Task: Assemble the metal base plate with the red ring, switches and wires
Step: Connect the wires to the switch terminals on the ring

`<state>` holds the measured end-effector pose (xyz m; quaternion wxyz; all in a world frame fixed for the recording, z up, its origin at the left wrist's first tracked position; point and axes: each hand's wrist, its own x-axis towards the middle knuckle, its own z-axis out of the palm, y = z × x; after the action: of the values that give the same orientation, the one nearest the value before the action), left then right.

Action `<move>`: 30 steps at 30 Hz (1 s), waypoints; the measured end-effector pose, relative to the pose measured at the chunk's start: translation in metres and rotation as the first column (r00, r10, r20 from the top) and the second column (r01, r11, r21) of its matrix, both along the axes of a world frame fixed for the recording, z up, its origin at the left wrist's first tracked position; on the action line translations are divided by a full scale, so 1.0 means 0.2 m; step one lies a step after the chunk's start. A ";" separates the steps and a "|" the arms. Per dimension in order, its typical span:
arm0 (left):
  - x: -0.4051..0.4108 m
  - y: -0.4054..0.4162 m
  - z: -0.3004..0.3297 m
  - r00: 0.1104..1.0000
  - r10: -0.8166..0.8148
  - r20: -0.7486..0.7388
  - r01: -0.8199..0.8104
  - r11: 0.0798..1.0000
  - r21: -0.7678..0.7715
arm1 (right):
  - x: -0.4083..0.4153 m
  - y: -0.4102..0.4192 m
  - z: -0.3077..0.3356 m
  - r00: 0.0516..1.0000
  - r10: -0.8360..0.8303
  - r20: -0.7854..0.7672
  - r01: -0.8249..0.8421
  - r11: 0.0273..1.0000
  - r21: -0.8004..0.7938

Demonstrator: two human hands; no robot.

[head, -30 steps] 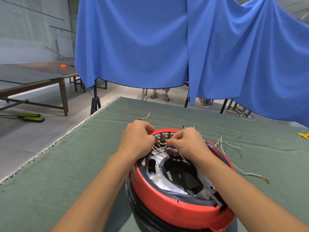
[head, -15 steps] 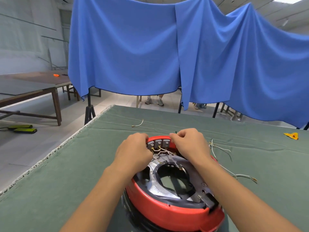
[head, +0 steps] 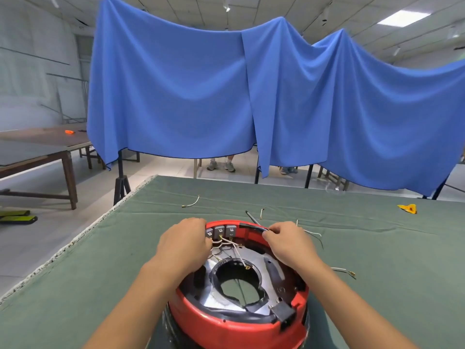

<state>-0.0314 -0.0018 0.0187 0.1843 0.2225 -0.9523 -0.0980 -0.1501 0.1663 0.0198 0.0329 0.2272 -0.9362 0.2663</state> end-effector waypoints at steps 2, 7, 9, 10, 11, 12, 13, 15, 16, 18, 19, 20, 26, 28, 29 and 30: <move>-0.04 0.03 0.04 0.997 0.043 0.070 -0.044 0.999 0.002 | 0.00 0.00 -0.01 1.000 -0.003 0.006 0.003 1.000 -0.029; -0.16 0.07 0.04 0.999 -0.028 0.039 0.024 0.995 0.101 | -0.02 -0.01 -0.02 0.998 -0.017 0.068 0.025 0.993 -0.114; -0.18 0.04 0.03 0.999 -0.036 0.009 0.034 0.987 0.156 | -0.04 -0.02 -0.02 0.997 -0.025 0.068 0.033 0.993 -0.116; -0.18 0.03 0.02 0.999 -0.037 -0.004 0.037 0.986 0.160 | -0.06 -0.03 -0.02 0.997 -0.035 0.064 0.041 0.993 -0.107; -0.18 0.02 0.02 0.999 -0.039 -0.012 0.041 0.988 0.152 | -0.07 -0.04 -0.01 0.997 -0.047 0.058 0.053 0.994 -0.100; -0.17 0.02 0.01 0.999 -0.045 -0.019 0.047 0.989 0.140 | -0.10 -0.05 -0.01 0.997 -0.059 0.057 0.064 0.993 -0.098; -0.17 0.02 0.01 0.998 -0.053 -0.029 0.057 0.990 0.131 | -0.13 -0.06 -0.01 0.995 -0.070 0.064 0.076 0.992 -0.097; -0.16 0.01 0.00 0.996 -0.066 -0.054 0.072 0.990 0.125 | -0.19 -0.09 0.00 0.992 -0.083 0.097 0.092 0.992 -0.091; -0.16 0.01 0.00 0.995 -0.071 -0.070 0.079 0.989 0.126 | -0.22 -0.10 0.00 0.990 -0.079 0.113 0.090 0.991 -0.096; -0.16 0.01 0.00 0.993 -0.073 -0.090 0.084 0.989 0.125 | -0.30 -0.13 -0.01 0.990 -0.064 0.123 0.079 0.990 -0.119; -0.16 0.00 0.00 0.993 -0.072 -0.093 0.083 0.989 0.122 | -0.33 -0.15 -0.02 0.992 -0.064 0.111 0.077 0.990 -0.114; -0.16 0.00 0.00 0.993 -0.070 -0.094 0.081 0.989 0.123 | -0.37 -0.17 -0.03 0.994 -0.067 0.091 0.075 0.993 -0.089; -0.16 0.00 -0.02 0.993 -0.067 -0.094 0.080 0.986 0.149 | -0.57 -0.25 -0.17 0.997 -0.051 -0.060 0.062 0.975 0.212; -0.16 0.00 -0.03 0.993 -0.064 -0.102 0.079 0.986 0.148 | -0.60 -0.26 -0.20 0.995 -0.032 -0.095 0.058 0.958 0.281; -0.16 0.00 -0.03 0.993 -0.064 -0.104 0.079 0.986 0.147 | -0.62 -0.27 -0.21 0.996 -0.013 -0.091 0.039 0.954 0.298; -0.16 0.00 -0.03 0.993 -0.063 -0.104 0.078 0.986 0.147 | -0.63 -0.27 -0.22 0.997 0.014 -0.078 0.011 0.950 0.313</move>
<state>-0.0629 -0.0009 0.0129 0.2104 0.1968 -0.9391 -0.1872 -0.2754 0.1118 -0.0239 0.0334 0.2405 -0.9643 0.1054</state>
